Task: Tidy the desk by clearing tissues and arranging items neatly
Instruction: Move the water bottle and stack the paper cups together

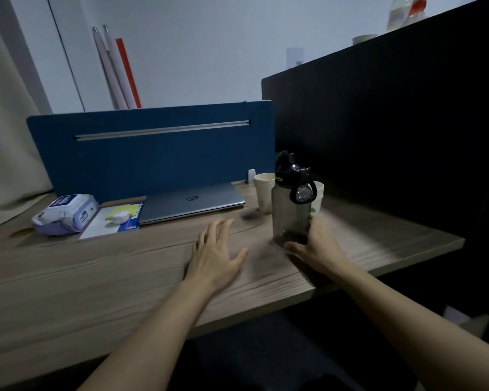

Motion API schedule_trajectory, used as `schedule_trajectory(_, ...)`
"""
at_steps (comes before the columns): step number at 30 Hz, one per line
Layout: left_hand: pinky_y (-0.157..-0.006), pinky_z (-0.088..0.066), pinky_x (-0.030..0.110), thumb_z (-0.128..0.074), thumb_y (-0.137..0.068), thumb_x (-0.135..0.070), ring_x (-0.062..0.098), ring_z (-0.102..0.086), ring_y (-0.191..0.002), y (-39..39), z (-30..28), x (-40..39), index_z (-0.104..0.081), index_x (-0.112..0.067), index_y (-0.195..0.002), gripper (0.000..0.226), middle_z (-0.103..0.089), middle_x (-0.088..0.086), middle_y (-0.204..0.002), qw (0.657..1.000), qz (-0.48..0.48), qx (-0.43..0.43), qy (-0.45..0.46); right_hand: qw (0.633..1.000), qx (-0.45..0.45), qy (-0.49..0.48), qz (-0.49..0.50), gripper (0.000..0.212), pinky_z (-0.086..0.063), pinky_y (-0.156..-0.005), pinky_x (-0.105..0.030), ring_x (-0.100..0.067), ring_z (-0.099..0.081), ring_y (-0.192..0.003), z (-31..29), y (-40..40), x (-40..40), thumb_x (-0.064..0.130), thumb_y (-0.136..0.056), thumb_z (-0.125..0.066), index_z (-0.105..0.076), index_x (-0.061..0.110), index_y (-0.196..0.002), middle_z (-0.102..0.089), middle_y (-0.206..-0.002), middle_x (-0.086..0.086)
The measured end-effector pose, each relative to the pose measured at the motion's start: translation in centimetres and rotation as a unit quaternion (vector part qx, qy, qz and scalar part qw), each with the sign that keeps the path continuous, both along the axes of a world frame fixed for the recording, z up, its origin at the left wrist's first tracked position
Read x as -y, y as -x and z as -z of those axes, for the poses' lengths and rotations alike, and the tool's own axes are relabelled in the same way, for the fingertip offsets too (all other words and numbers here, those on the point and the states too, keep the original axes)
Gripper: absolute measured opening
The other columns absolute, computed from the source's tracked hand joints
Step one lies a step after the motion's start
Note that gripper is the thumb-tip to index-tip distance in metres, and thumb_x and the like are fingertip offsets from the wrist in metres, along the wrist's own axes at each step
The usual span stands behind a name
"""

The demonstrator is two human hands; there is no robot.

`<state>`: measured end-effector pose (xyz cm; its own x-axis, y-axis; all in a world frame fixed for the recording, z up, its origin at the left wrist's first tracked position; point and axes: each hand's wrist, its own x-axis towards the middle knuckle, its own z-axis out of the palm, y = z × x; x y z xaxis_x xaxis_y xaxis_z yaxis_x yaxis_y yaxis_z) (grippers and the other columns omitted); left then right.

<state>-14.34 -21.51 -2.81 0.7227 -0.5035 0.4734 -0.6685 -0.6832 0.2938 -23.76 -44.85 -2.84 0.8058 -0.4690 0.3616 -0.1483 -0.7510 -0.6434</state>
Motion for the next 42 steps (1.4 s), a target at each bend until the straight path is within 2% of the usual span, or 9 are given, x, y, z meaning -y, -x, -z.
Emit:
schedule_trajectory(7, -0.108, -0.038, 0.041, -0.043, -0.086, -0.068, 0.023, -0.038, -0.137, -4.8, 0.4, -0.1, -0.014, -0.034, -0.151, 0.079, -0.02, -0.006, -0.157, 0.999, 0.027, -0.029, 0.03, 0.998, -0.026, 0.016, -0.062, 0.072, -0.046, -0.097, -0.038, -0.032, -0.056, -0.118, -0.3, -6.7, -3.8, 0.034, -0.077, -0.079, -0.041, 0.01, -0.133, -0.062, -0.128, -0.014)
schedule_trajectory(11, -0.11, -0.036, 0.043, -0.044, -0.084, -0.067, 0.026, -0.037, -0.14, -7.8, 0.6, -0.6, -0.008, -0.036, -0.151, 0.082, -0.021, 0.0, -0.16, 0.998, 0.0, -0.053, 0.044, 0.994, -0.056, 0.036, -0.086, 0.07, -0.047, -0.098, -0.042, -0.029, -0.056, -0.117, -0.4, -10.7, -5.6, 0.04, -0.081, -0.074, -0.041, 0.012, -0.135, -0.06, -0.13, -0.012)
schedule_trajectory(14, -0.107, -0.042, 0.046, -0.046, -0.085, -0.067, 0.027, -0.04, -0.138, -9.8, 0.6, -0.6, -0.004, -0.037, -0.15, 0.084, -0.022, 0.002, -0.161, 0.997, -0.016, -0.061, 0.038, 0.992, -0.077, 0.036, -0.097, 0.063, -0.05, -0.097, -0.041, -0.026, -0.057, -0.114, -0.4, -13.5, -6.2, 0.042, -0.082, -0.072, -0.045, 0.015, -0.132, -0.061, -0.126, -0.009)
schedule_trajectory(17, -0.106, -0.042, 0.045, -0.046, -0.087, -0.066, 0.025, -0.042, -0.137, -11.4, 0.7, -0.5, 0.002, -0.034, -0.153, 0.088, -0.024, 0.001, -0.161, 0.996, -0.015, -0.073, 0.041, 0.991, -0.062, 0.049, -0.109, 0.054, -0.048, -0.097, -0.039, -0.027, -0.057, -0.114, -0.5, -15.6, -6.4, 0.036, -0.083, -0.073, -0.05, 0.014, -0.126, -0.064, -0.124, -0.009)
schedule_trajectory(23, -0.107, -0.042, 0.049, -0.042, -0.088, -0.069, 0.025, -0.045, -0.134, -12.3, 0.9, -0.3, 0.011, -0.041, -0.152, 0.087, -0.035, 0.001, -0.156, 0.996, -0.007, -0.087, 0.027, 0.99, -0.04, 0.052, -0.128, 0.052, -0.047, -0.096, -0.035, -0.025, -0.06, -0.113, -0.4, -16.9, -6.2, 0.031, -0.083, -0.074, -0.051, 0.017, -0.127, -0.066, -0.122, -0.006)
schedule_trajectory(28, -0.105, -0.043, 0.046, -0.044, -0.092, -0.058, 0.022, -0.044, -0.134, -11.2, 0.6, -0.6, -0.006, -0.033, -0.154, 0.077, -0.033, -0.001, -0.156, 0.997, -0.021, -0.059, 0.037, 0.992, -0.062, -0.037, -0.1, 0.057, -0.051, -0.096, -0.038, -0.023, -0.061, -0.109, -0.9, -15.3, -5.9, 0.032, -0.087, -0.07, -0.046, 0.012, -0.134, -0.066, -0.12, -0.009)
schedule_trajectory(33, -0.096, -0.046, 0.038, -0.048, -0.093, -0.046, 0.02, -0.05, -0.124, -8.9, 0.3, -1.8, -0.025, -0.032, -0.146, 0.059, -0.037, -0.004, -0.149, 0.999, 0.004, -0.004, 0.038, 0.991, -0.054, -0.081, -0.095, 0.071, -0.046, -0.104, -0.039, -0.023, -0.056, -0.122, -0.8, -12.1, -5.5, 0.035, -0.088, -0.069, -0.036, 0.01, -0.146, -0.059, -0.134, -0.01)
schedule_trajectory(38, -0.104, -0.039, 0.034, -0.049, -0.096, -0.04, 0.018, -0.044, -0.132, -5.6, 0.2, -2.0, -0.029, -0.027, -0.148, 0.057, -0.036, -0.003, -0.151, 0.999, 0.032, 0.009, 0.021, 0.994, -0.041, -0.076, -0.059, 0.068, -0.045, -0.09, -0.028, -0.021, -0.06, -0.112, -0.5, -7.7, -3.7, 0.039, -0.087, -0.07, -0.042, 0.009, -0.142, -0.065, -0.125, -0.008)
schedule_trajectory(42, -0.106, -0.036, 0.033, -0.05, -0.096, -0.038, 0.018, -0.043, -0.132, -3.3, 0.2, -1.1, -0.035, -0.022, -0.146, 0.055, -0.037, -0.002, -0.149, 0.998, 0.066, 0.018, 0.007, 0.995, -0.025, -0.092, 0.004, 0.061, -0.042, -0.083, -0.026, -0.02, -0.061, -0.106, -0.2, -4.4, -1.2, 0.04, -0.086, -0.07, -0.05, 0.009, -0.134, -0.067, -0.117, -0.007)
